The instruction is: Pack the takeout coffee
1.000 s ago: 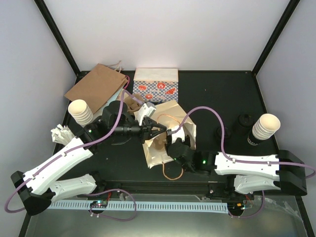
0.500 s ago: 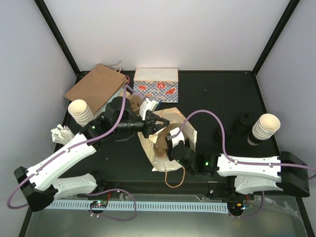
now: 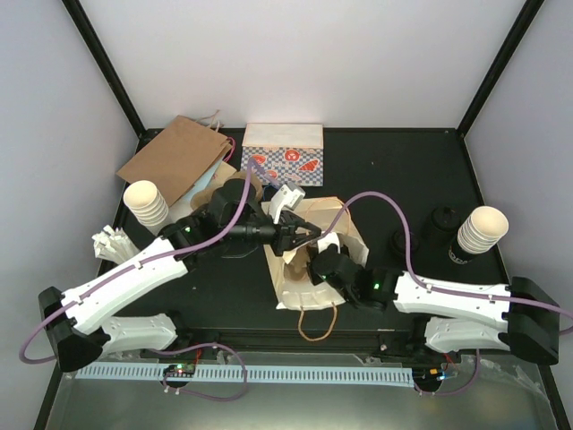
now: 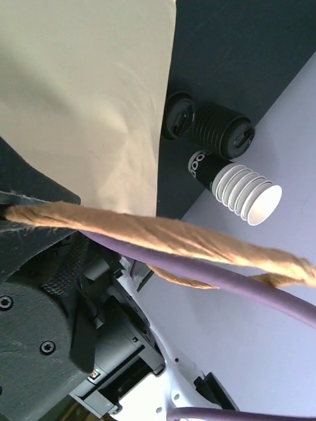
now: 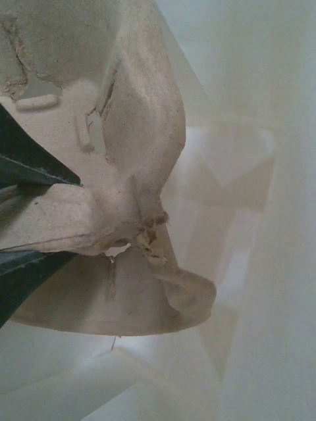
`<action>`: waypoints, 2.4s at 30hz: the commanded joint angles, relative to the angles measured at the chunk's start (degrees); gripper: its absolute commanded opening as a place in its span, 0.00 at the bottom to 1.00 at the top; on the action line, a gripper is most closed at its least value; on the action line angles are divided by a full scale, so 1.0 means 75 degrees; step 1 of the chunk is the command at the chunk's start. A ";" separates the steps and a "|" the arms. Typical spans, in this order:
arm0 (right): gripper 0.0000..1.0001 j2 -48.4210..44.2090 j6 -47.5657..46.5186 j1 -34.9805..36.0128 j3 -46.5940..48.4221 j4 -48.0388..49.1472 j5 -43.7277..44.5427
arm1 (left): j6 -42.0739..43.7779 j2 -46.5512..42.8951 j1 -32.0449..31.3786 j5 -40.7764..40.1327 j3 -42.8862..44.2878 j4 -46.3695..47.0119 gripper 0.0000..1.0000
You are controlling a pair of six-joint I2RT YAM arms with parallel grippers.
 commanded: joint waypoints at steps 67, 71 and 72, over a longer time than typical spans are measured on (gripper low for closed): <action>1.00 -0.1454 -0.2972 -0.0005 0.0741 -0.1682 -0.2765 | 0.0102 -0.0822 0.0139 -0.0564 -0.0048 -0.1269 0.02; 0.97 -0.1294 -0.3113 0.0153 0.1021 -0.1831 -0.2660 | 0.0383 -0.0789 0.0239 -0.0504 0.0095 -0.1574 0.02; 0.95 -0.1265 -0.3155 0.0179 0.1089 -0.1860 -0.2668 | 0.0440 -0.0773 0.0252 -0.0464 0.0123 -0.1638 0.02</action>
